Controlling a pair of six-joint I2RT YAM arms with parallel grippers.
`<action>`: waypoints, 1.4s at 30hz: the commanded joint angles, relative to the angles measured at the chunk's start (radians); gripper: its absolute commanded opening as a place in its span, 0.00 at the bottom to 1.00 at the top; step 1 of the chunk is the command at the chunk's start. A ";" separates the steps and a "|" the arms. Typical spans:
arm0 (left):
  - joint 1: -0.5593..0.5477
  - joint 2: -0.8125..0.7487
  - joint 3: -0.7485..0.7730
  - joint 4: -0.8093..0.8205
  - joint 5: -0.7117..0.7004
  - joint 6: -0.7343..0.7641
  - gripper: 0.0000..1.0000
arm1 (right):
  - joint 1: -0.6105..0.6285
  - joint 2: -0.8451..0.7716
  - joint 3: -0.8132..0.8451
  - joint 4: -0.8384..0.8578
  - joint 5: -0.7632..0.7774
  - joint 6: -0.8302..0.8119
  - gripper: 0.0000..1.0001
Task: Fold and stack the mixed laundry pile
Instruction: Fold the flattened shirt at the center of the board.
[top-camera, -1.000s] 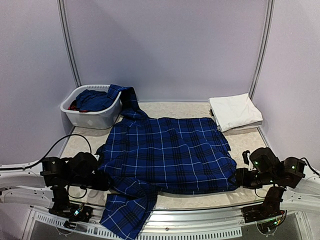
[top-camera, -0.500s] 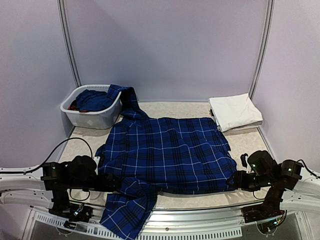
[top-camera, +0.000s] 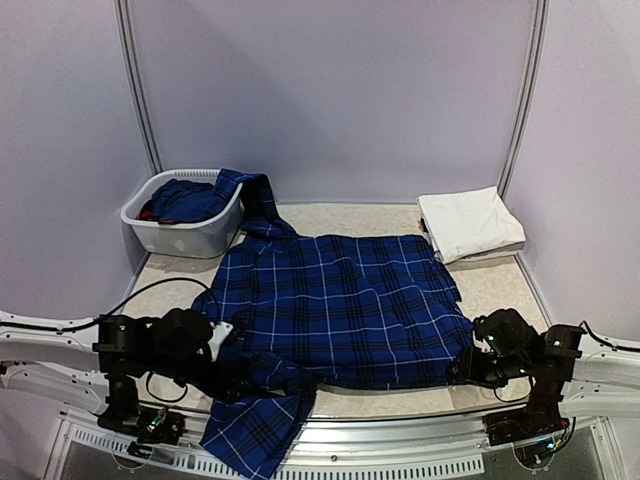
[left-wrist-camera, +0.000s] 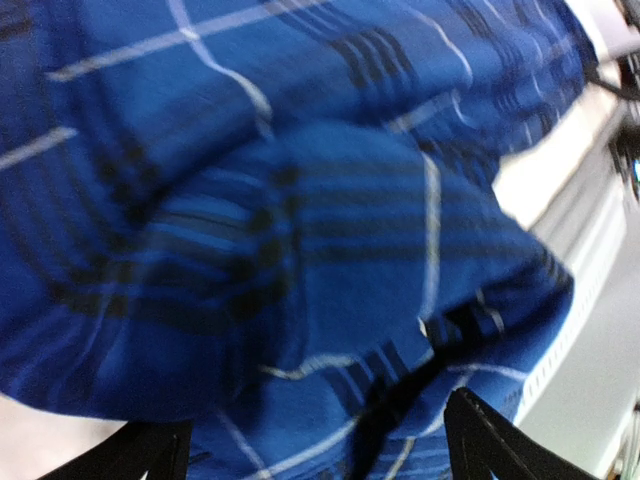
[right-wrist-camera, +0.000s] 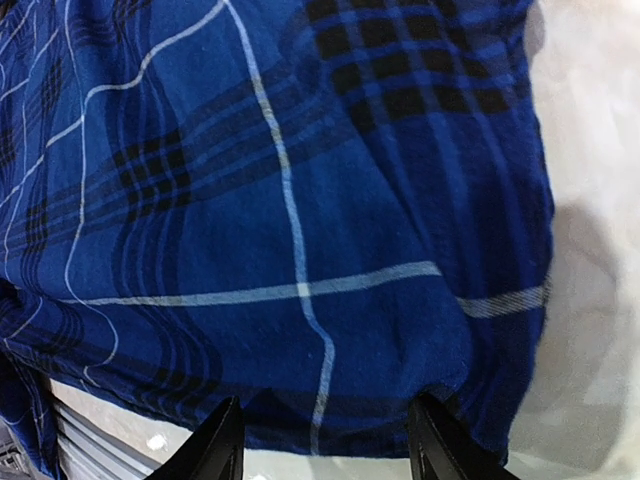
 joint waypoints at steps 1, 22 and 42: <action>-0.066 0.067 -0.015 0.123 0.127 0.073 0.89 | 0.004 0.023 -0.004 0.053 0.011 -0.011 0.56; -0.174 0.231 0.076 0.135 0.058 0.148 0.94 | 0.003 -0.032 -0.008 0.009 0.027 -0.016 0.52; -0.176 0.098 0.112 0.048 0.055 0.127 0.00 | 0.003 -0.068 0.083 -0.099 0.082 -0.038 0.01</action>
